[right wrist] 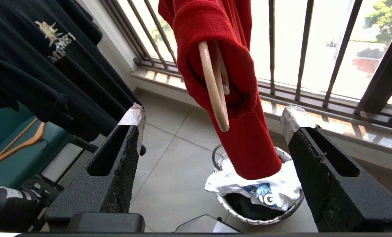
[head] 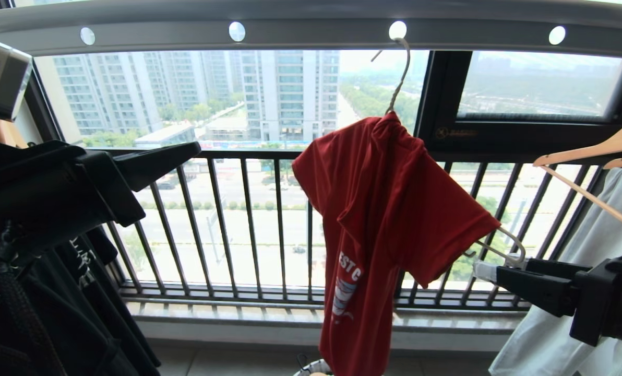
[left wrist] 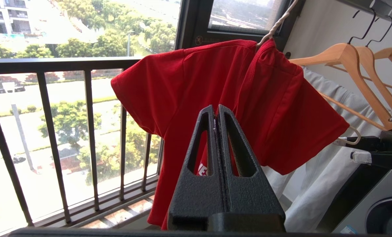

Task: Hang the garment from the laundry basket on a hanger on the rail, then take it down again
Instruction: Take the clothes off the clothes rack

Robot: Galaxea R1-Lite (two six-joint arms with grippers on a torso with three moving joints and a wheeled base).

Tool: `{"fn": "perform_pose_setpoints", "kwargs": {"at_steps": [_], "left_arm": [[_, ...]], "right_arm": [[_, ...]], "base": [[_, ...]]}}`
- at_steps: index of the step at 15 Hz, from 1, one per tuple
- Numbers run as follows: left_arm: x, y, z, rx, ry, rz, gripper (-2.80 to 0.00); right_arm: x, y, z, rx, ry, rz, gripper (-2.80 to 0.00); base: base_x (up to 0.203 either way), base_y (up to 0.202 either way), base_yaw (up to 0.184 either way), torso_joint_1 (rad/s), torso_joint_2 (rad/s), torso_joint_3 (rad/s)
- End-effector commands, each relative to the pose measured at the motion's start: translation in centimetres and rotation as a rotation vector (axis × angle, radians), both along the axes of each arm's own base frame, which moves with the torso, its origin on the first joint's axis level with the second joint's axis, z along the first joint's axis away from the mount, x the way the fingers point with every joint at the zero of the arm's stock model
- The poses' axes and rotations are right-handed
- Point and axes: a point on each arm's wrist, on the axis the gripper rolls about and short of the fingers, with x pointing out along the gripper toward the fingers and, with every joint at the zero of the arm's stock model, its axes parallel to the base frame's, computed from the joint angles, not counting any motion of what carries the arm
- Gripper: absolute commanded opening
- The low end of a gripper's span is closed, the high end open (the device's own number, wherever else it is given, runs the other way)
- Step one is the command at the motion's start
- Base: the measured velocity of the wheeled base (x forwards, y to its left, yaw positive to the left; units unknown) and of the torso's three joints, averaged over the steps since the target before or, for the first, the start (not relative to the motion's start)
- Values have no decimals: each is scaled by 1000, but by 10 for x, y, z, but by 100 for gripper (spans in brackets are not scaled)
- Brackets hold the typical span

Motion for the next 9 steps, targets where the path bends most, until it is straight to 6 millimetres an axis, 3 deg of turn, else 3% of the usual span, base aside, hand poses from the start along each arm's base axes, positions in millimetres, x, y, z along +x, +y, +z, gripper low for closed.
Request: {"fn": "perform_pose_setpoints", "kwargs": {"at_steps": [1,6,9], "left_arm": [[0,0,-1,-1,1,-2,-280],[-1,0,-2,1,3,-2,-280],[1,0,-4,31,-9,6,-280]], "right_arm": [[10,6,-13,-39,54,2,0],[20,10,-33,-108,69,11,0],[23,2,-41,-106,64,-42,0]], "base": [[0,0,0,0,0,0],[0,0,0,0,0,0],[0,0,0,0,0,0]]}}
